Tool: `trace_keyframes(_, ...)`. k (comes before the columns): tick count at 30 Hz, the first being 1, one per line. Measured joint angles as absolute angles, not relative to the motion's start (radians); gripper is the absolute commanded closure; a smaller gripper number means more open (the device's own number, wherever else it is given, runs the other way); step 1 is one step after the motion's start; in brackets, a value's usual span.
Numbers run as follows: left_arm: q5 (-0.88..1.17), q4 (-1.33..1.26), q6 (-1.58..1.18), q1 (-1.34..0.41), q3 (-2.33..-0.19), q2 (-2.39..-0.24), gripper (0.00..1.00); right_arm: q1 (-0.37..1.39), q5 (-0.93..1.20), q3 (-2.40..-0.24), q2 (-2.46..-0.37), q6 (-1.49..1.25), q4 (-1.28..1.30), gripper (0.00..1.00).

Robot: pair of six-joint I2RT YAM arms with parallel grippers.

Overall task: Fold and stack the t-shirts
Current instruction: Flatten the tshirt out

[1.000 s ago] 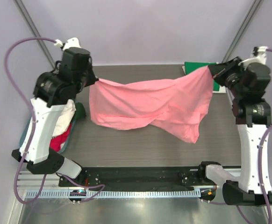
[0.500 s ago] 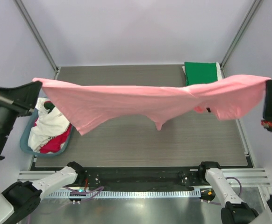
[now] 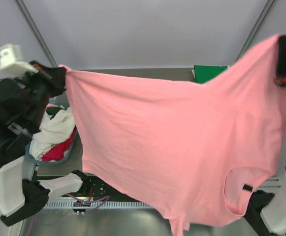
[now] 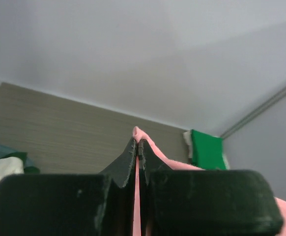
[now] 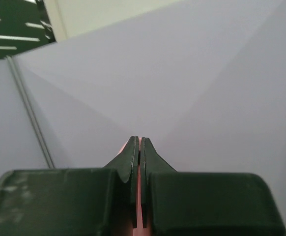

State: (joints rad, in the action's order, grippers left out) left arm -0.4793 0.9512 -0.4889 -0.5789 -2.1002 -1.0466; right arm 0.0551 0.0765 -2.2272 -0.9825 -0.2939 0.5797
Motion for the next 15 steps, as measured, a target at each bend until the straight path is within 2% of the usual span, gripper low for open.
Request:
trace_keyframes(5,-0.535,0.92,-0.457,-0.508,-2.019,-1.296,1.0,0.056,0.049,-2.103,-1.299,-0.287,0.532,0.99)
trace_keyframes(9,-0.496,0.848,-0.461,-0.385,-1.808,-1.47,0.98,0.056,0.03,-1.863,-1.549,-0.273,0.477,0.99)
trace_keyframes(11,-0.47,0.827,-0.462,-0.327,-1.726,-1.563,0.9,0.056,0.014,-1.77,-1.663,-0.267,0.489,0.87)
trace_keyframes(12,-0.456,0.826,-0.461,-0.297,-1.703,-1.621,0.68,0.056,0.006,-1.737,-1.723,-0.265,0.502,0.53)
trace_keyframes(13,-0.443,0.823,-0.453,-0.276,-1.694,-1.671,0.49,0.056,-0.001,-1.713,-1.776,-0.271,0.512,0.37)
trace_keyframes(15,-0.411,0.816,-0.438,-0.24,-1.7,-1.782,0.21,0.056,-0.012,-1.69,-1.847,-0.271,0.536,0.24)
